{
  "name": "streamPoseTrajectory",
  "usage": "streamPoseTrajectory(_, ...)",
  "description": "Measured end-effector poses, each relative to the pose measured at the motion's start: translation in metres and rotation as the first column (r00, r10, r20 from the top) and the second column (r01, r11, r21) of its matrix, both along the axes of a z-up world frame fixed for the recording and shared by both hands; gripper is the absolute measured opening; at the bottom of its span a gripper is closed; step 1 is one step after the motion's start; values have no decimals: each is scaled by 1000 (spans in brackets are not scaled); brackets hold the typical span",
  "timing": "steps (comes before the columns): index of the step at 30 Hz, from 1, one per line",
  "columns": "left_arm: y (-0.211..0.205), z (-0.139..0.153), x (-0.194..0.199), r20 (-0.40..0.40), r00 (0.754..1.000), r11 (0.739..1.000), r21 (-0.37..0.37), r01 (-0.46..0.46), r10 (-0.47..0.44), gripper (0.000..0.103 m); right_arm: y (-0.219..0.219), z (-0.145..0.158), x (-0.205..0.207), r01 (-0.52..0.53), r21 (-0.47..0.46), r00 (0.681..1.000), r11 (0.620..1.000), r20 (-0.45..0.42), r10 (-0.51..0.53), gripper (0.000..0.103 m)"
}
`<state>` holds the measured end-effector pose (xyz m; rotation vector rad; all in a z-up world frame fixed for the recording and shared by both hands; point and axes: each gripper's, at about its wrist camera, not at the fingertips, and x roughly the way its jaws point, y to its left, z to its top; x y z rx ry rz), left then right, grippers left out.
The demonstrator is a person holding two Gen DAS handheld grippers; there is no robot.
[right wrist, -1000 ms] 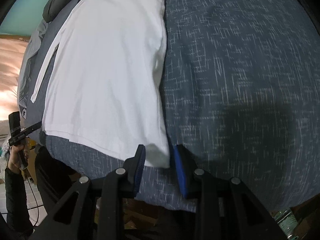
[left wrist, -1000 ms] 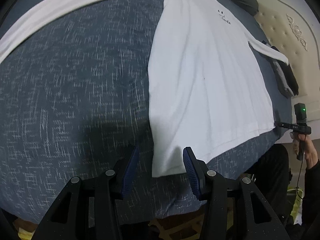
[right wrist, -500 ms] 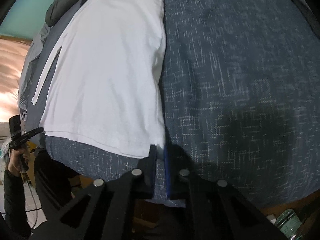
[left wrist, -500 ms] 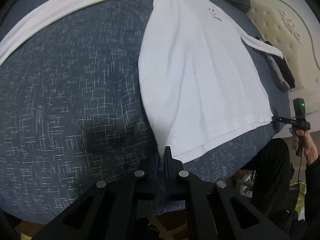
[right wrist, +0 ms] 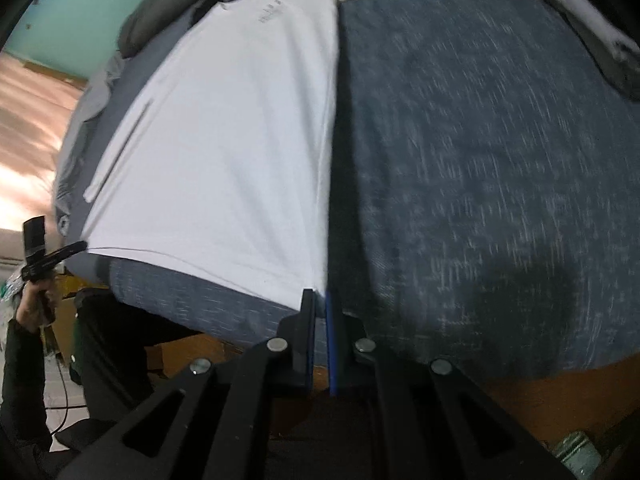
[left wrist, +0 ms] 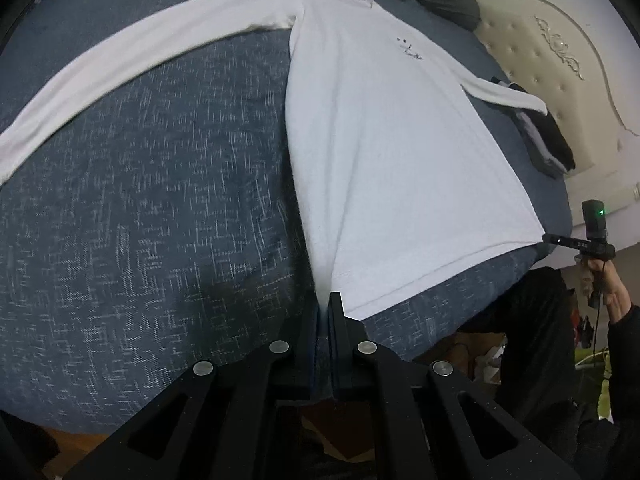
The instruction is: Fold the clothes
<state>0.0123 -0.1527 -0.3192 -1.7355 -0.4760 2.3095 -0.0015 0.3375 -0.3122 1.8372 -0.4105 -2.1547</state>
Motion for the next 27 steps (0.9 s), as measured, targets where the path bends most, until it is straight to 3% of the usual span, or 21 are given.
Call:
streamPoseTrajectory(5,-3,-15,4,28,1000,1000,1,2,-2,5,-10,-24,-5,-5,32,1000,999,14,5,4)
streamPoseTrajectory(10,-7,-23,9,51,999,1000,-9,-4,5,5,-18,-27,-10,0,3,999,1000,33,-1,7)
streamPoseTrajectory(15,-10,-24,11,76,997,1000,-25,-2,4,5,-10,-7,-24,50,-29,998,998,-22,-51,30)
streamPoseTrajectory(17,-11,-24,12,86,996,999,-32,-1,3,5,-4,1,-33,102,-51,993,994,-49,-104,33)
streamPoseTrajectory(22,-18,-14,8,65,997,999,-32,-36,38,10,3,1,-69,198,-70,975,978,-92,-204,34)
streamPoseTrajectory(27,-26,2,5,27,997,997,-27,-78,79,12,-5,-14,-112,170,-34,982,985,-82,-172,34)
